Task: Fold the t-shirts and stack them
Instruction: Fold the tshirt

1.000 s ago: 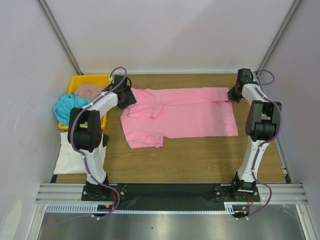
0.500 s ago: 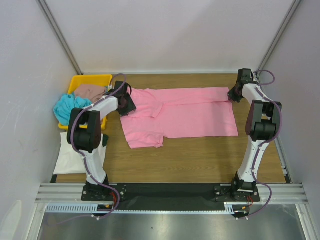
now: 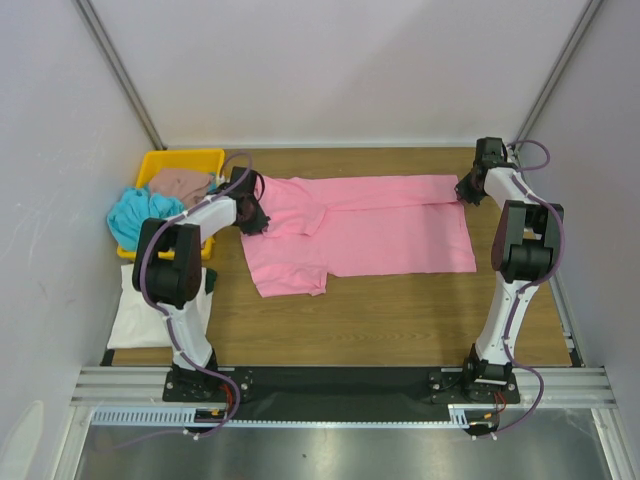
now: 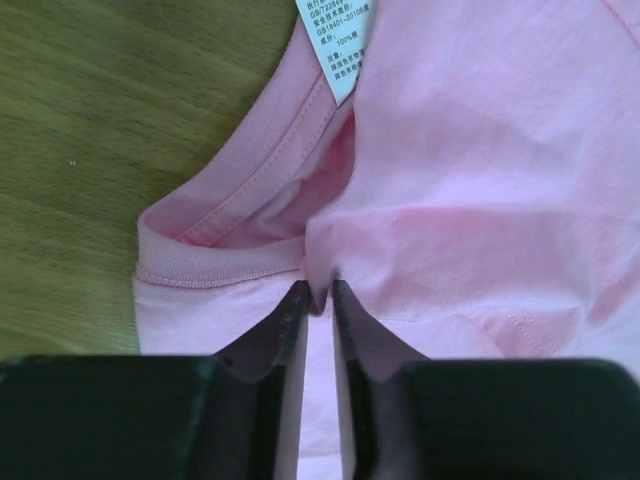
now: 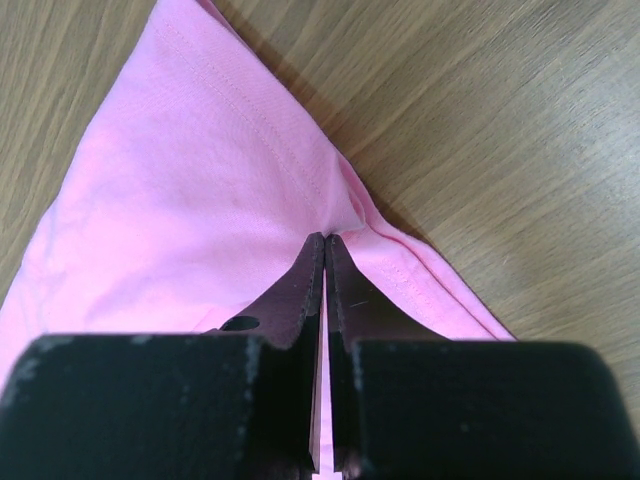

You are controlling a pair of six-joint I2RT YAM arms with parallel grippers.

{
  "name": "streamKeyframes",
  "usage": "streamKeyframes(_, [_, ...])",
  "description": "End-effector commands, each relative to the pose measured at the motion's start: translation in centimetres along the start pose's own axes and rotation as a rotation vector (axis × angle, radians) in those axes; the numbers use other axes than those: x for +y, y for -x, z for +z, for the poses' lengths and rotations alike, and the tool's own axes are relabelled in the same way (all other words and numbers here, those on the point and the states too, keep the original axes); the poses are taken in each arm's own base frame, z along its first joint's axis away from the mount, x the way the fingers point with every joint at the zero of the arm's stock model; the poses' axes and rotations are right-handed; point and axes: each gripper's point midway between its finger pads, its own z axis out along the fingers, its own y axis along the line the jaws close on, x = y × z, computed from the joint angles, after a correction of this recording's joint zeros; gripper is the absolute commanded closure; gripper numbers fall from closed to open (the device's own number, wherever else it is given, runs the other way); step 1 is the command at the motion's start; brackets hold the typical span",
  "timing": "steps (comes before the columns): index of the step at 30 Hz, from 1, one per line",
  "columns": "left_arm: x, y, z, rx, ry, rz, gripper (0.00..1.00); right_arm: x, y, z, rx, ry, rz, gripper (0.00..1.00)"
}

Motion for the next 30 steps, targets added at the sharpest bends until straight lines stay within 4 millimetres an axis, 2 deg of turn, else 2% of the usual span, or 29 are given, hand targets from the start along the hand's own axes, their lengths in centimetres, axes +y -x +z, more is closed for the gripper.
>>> streamKeyframes(1, [-1.2, 1.7, -2.1, -0.059, -0.027, -0.012, 0.81, 0.1, 1.2, -0.7, -0.029, 0.004, -0.014, 1.0])
streamKeyframes(2, [-1.0, 1.7, -2.2, -0.055, -0.02, -0.011, 0.89, 0.1, 1.3, -0.7, -0.032, 0.005, -0.014, 1.0])
streamKeyframes(5, [-1.2, 1.9, -2.6, -0.059, -0.017, -0.007, 1.0, 0.1, 1.2, -0.7, -0.029, 0.004, -0.013, 1.0])
streamKeyframes(9, [-1.6, 2.7, -4.1, -0.075, -0.031, -0.011, 1.0, 0.0, 1.1, -0.7, -0.025, 0.002, -0.014, 1.0])
streamKeyframes(15, [-1.3, 3.3, -6.4, -0.106, -0.023, -0.016, 1.0, -0.2, 1.0, -0.7, -0.023, -0.001, -0.013, 1.0])
streamKeyframes(30, [0.1, 2.8, -7.0, -0.081, 0.033, -0.054, 1.0, -0.1, 1.0, -0.8, -0.02, 0.005, -0.02, 1.0])
